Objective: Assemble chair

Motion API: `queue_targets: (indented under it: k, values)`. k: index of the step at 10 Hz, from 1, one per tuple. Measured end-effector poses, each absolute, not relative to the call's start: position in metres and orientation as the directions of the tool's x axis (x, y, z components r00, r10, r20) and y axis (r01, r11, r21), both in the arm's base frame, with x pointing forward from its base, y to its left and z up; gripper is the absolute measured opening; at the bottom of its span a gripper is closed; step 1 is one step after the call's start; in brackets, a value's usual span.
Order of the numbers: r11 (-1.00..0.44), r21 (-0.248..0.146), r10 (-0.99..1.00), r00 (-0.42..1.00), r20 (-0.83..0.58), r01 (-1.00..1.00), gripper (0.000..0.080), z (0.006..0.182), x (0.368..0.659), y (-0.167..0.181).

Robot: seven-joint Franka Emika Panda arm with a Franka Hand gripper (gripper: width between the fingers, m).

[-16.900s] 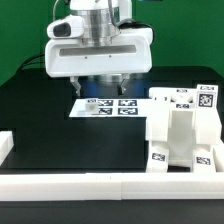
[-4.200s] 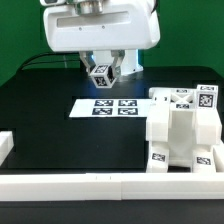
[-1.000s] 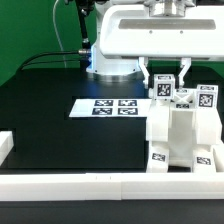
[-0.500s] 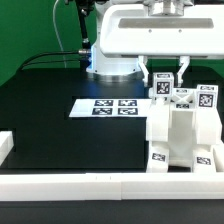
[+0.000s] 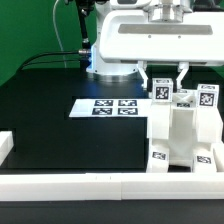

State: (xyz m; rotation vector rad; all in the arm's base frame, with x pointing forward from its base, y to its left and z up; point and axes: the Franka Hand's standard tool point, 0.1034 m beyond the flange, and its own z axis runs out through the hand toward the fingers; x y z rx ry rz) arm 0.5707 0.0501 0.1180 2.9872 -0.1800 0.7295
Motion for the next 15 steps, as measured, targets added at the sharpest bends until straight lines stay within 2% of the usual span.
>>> queue_targets:
  k: [9,10,11,12,13,15]
  values:
    - [-0.989,0.028,-0.117,0.875,0.469,-0.147,0.0282,0.1162,0.5760,0.0488]
    - [-0.989,0.028,-0.117,0.875,0.469,-0.147,0.0392,0.1161,0.5759,0.0488]
    - [-0.989,0.028,-0.117,0.875,0.469,-0.147,0.0572,0.1161,0.5759,0.0488]
    - [-0.989,0.028,-0.117,0.875,0.469,-0.147,0.0572,0.1160,0.5759,0.0488]
    - [-0.989,0.028,-0.117,0.875,0.469,-0.147,0.0632,0.1160,0.5759,0.0487]
    - [-0.989,0.029,-0.120,0.889,0.442,-0.148,0.0647,0.1149,0.5740,0.0477]
